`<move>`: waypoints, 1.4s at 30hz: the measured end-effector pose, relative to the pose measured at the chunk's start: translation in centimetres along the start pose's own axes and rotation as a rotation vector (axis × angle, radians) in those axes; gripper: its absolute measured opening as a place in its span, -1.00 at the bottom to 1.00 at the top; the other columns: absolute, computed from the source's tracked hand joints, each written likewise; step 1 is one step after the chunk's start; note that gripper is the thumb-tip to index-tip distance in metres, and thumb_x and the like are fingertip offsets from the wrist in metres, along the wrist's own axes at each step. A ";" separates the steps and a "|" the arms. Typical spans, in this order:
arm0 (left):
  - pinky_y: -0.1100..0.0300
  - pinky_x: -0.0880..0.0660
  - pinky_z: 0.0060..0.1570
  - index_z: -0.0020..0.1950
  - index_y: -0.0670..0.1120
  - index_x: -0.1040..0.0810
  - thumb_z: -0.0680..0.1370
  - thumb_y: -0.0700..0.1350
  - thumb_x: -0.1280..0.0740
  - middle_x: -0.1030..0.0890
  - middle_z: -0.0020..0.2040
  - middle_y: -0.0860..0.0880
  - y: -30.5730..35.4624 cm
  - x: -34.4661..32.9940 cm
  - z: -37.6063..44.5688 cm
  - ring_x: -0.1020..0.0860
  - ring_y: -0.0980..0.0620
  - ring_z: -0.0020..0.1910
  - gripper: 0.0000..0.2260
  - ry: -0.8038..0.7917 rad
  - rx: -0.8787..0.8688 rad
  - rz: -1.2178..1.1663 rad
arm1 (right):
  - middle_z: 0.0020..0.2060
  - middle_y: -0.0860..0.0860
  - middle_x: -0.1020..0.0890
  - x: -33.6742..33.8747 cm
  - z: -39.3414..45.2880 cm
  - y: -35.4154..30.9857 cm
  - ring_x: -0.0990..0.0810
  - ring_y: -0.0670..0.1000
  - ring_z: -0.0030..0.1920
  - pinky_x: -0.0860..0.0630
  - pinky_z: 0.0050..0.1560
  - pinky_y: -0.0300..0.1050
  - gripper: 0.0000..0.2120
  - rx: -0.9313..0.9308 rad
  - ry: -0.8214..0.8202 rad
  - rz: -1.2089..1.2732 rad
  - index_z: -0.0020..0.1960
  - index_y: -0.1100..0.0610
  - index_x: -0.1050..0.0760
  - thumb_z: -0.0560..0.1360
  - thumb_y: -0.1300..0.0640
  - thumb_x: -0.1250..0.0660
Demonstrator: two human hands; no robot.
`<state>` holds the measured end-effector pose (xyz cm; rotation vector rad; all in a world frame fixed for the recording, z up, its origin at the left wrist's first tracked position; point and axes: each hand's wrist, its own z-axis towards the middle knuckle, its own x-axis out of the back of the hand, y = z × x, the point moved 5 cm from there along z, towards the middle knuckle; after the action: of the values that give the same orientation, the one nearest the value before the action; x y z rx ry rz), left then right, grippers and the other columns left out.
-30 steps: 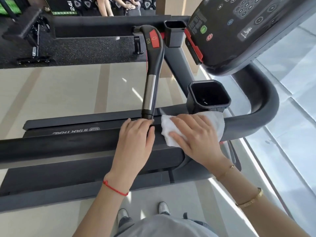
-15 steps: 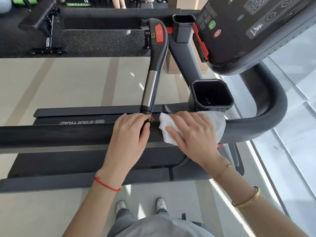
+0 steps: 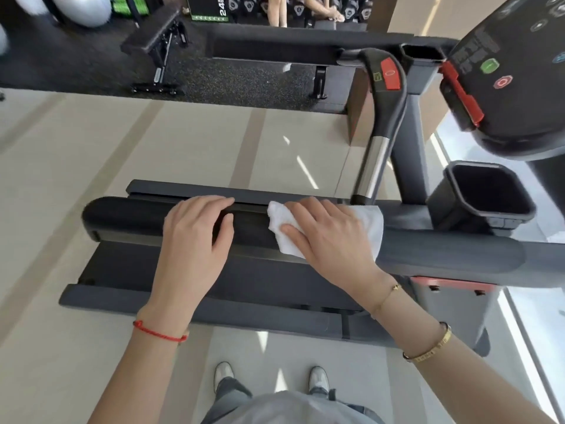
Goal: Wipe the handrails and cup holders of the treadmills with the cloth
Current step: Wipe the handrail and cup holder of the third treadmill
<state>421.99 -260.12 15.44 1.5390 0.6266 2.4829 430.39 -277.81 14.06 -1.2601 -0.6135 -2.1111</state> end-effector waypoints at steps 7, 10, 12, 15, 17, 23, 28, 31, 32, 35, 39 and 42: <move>-0.15 -0.42 0.24 0.21 -0.16 -0.60 0.59 -0.19 -0.28 -0.62 0.16 -0.09 -11.8 5.6 0.1 -0.54 -0.13 0.17 -0.77 0.055 0.098 0.053 | -0.30 -0.02 -0.55 -2.2 7.3 -10.0 -0.51 0.05 -0.36 -0.29 -0.39 -0.11 -0.58 -0.028 -0.057 0.099 -0.05 0.06 -0.52 0.63 -0.15 0.02; -0.12 -0.43 0.25 0.25 -0.18 -0.58 0.59 -0.19 -0.27 -0.60 0.20 -0.12 -15.7 6.9 0.3 -0.52 -0.14 0.21 -0.75 0.036 0.142 0.031 | -0.16 -0.02 -0.56 -3.7 10.8 -15.5 -0.52 0.05 -0.24 -0.23 -0.31 -0.12 -0.50 0.022 -0.146 0.113 0.11 0.02 -0.47 0.61 -0.20 0.16; -0.08 -0.42 0.27 0.29 -0.17 -0.54 0.60 -0.17 -0.26 -0.58 0.22 -0.11 -17.6 7.3 0.4 -0.50 -0.13 0.23 -0.72 0.011 0.177 -0.001 | -0.07 -0.03 -0.56 -4.3 11.7 -17.7 -0.53 0.06 -0.17 -0.33 -0.25 -0.09 -0.48 0.037 -0.167 0.103 0.19 0.01 -0.45 0.62 -0.20 0.19; -0.06 -0.42 0.27 0.33 -0.15 -0.51 0.62 -0.14 -0.23 -0.58 0.23 -0.09 -19.1 7.5 0.7 -0.50 -0.11 0.23 -0.70 -0.019 0.179 -0.069 | 0.01 -0.01 -0.60 -3.5 10.1 -17.8 -0.55 0.09 -0.15 -0.47 -0.17 0.01 -0.61 0.081 -0.014 0.129 0.23 0.04 -0.51 0.65 -0.14 -0.04; -0.06 -0.42 0.28 0.35 -0.14 -0.50 0.63 -0.12 -0.20 -0.57 0.25 -0.07 -19.6 7.4 0.8 -0.50 -0.08 0.25 -0.70 -0.054 0.160 -0.120 | 0.06 -0.01 -0.61 -3.1 8.4 -16.7 -0.56 0.08 -0.11 -0.49 -0.13 0.02 -0.66 0.094 0.076 0.138 0.24 0.04 -0.53 0.63 -0.12 -0.14; 0.11 -0.42 0.30 0.33 -0.15 -0.51 0.66 -0.18 -0.14 -0.58 0.24 -0.03 -21.1 7.2 0.6 -0.51 0.01 0.24 -0.71 -0.075 0.135 -0.211 | -0.32 -0.01 -0.54 -3.9 12.9 -18.5 -0.52 0.12 -0.37 -0.31 -0.38 -0.09 -0.59 -0.139 -0.059 0.153 -0.10 0.06 -0.49 0.60 -0.20 -0.04; 0.11 -0.48 -0.05 0.04 -0.18 -0.53 0.64 -0.26 -0.14 -0.56 -0.06 0.03 -22.1 6.9 0.6 -0.52 0.02 -0.07 -0.83 -0.059 0.142 -0.268 | -0.10 -0.01 -0.58 -5.4 14.9 -23.3 -0.52 0.08 -0.24 -0.45 -0.22 -0.01 -0.53 0.022 -0.124 0.141 0.22 0.00 -0.50 0.64 -0.20 0.07; 0.17 -0.46 0.16 0.20 -0.15 -0.56 0.64 -0.23 -0.17 -0.59 0.10 0.03 -22.0 7.0 0.8 -0.53 0.04 0.11 -0.78 -0.059 0.108 -0.266 | 0.01 0.03 -0.61 -4.4 12.6 -21.8 -0.54 0.11 -0.17 -0.47 -0.14 0.05 -0.60 0.069 -0.024 0.159 0.25 0.04 -0.53 0.65 -0.15 -0.06; 0.17 -0.44 0.23 0.25 -0.14 -0.55 0.64 -0.21 -0.17 -0.59 0.16 0.01 -21.9 7.0 0.9 -0.52 0.04 0.17 -0.75 -0.065 0.101 -0.261 | 0.02 0.02 -0.61 -4.1 11.8 -20.9 -0.54 0.11 -0.16 -0.47 -0.13 0.05 -0.61 0.061 -0.012 0.150 0.24 0.05 -0.53 0.64 -0.15 -0.08; 0.26 -0.36 0.29 0.29 -0.12 -0.54 0.64 -0.15 -0.17 -0.58 0.21 0.01 -21.9 7.1 1.1 -0.50 0.06 0.22 -0.73 -0.082 0.101 -0.248 | -0.24 0.00 -0.56 -3.6 11.3 -18.1 -0.49 0.11 -0.31 -0.43 -0.26 0.04 -0.65 -0.092 0.001 0.121 -0.01 0.07 -0.55 0.63 -0.13 -0.10; 0.31 -0.35 0.24 0.28 -0.12 -0.54 0.64 -0.15 -0.19 -0.58 0.18 0.02 -22.1 7.0 1.0 -0.51 0.06 0.19 -0.75 -0.083 0.080 -0.237 | -0.40 -0.03 -0.42 -4.1 13.9 -20.2 -0.46 0.11 -0.41 -0.29 -0.39 -0.07 -0.63 -0.168 -0.027 0.119 -0.21 0.07 -0.40 0.61 -0.14 -0.06; 0.39 -0.33 0.18 0.24 -0.11 -0.54 0.63 -0.17 -0.20 -0.58 0.14 0.04 -22.2 6.9 0.9 -0.52 0.07 0.16 -0.78 -0.075 0.080 -0.257 | -0.22 0.00 -0.56 -5.0 14.1 -22.6 -0.48 0.09 -0.29 -0.39 -0.27 -0.03 -0.58 -0.078 -0.064 0.100 0.08 0.03 -0.54 0.64 -0.17 0.01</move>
<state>417.69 -237.49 11.98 1.4658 0.8604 2.2261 425.27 -251.20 13.94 -1.3767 -0.4892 -2.0366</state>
